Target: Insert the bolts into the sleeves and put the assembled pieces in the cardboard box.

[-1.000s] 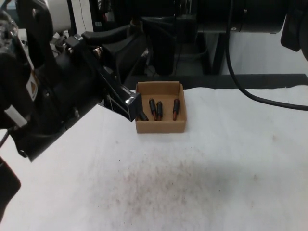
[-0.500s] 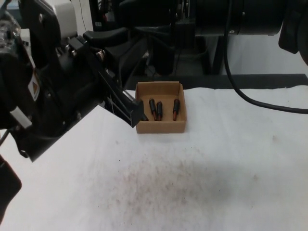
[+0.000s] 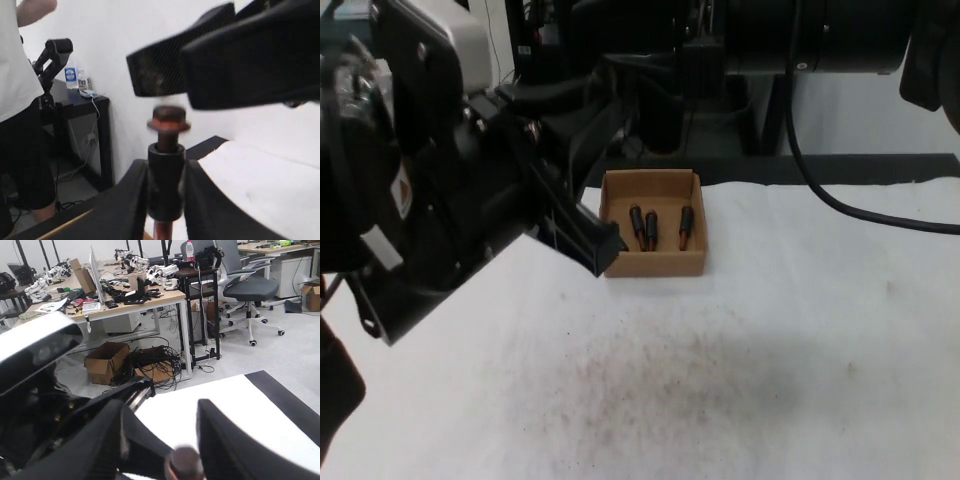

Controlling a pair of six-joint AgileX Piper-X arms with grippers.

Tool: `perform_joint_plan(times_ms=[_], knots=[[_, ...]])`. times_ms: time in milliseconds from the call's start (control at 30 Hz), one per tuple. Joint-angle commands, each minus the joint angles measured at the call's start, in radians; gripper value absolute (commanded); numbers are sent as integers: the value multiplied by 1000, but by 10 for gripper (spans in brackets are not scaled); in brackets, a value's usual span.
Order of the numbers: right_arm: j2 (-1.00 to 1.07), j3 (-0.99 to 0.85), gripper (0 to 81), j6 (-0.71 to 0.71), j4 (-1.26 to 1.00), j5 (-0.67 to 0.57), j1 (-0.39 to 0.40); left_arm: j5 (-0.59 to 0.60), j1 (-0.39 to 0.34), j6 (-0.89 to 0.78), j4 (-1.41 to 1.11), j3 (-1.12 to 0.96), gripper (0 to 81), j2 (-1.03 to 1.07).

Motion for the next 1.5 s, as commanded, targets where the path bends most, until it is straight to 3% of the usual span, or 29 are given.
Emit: perform_joint_plan(times_ms=[0, 300, 367, 433, 467, 600, 733, 967, 1167, 1300, 1467], knots=[[-14, -6, 436, 1, -5, -8, 1, -15, 1, 4, 31, -10, 3, -1], [-14, -6, 429, 1, -5, 55, 1, -47, 1, 35, 42, -10, 3, -1], [-14, -6, 321, 1, -5, 73, -1, -106, 2, 35, 44, -10, 3, -1], [-14, -6, 82, 1, -5, 73, -4, -180, 16, 70, 38, -23, 3, -1], [-14, -6, 12, 1, -5, 71, -8, -220, 27, 97, 36, -34, 3, -1], [-14, -6, 4, 8, 11, 77, -32, -306, 84, 175, 36, -88, 3, -1], [-14, -6, 4, 8, 141, 79, -74, -300, 125, 146, 44, -145, 3, 9], [-14, -6, 4, 8, 508, 94, -162, -6, 171, -85, 362, -358, 3, 186], [-14, -6, 4, 8, 626, 129, -223, 217, 185, -206, 654, -656, 3, 541], [-14, -6, 4, 8, 653, 129, -252, 297, 190, -228, 857, -914, 3, 800], [-14, -6, 4, 8, 669, 129, -283, 302, 192, -228, 1077, -1230, 3, 1092]])
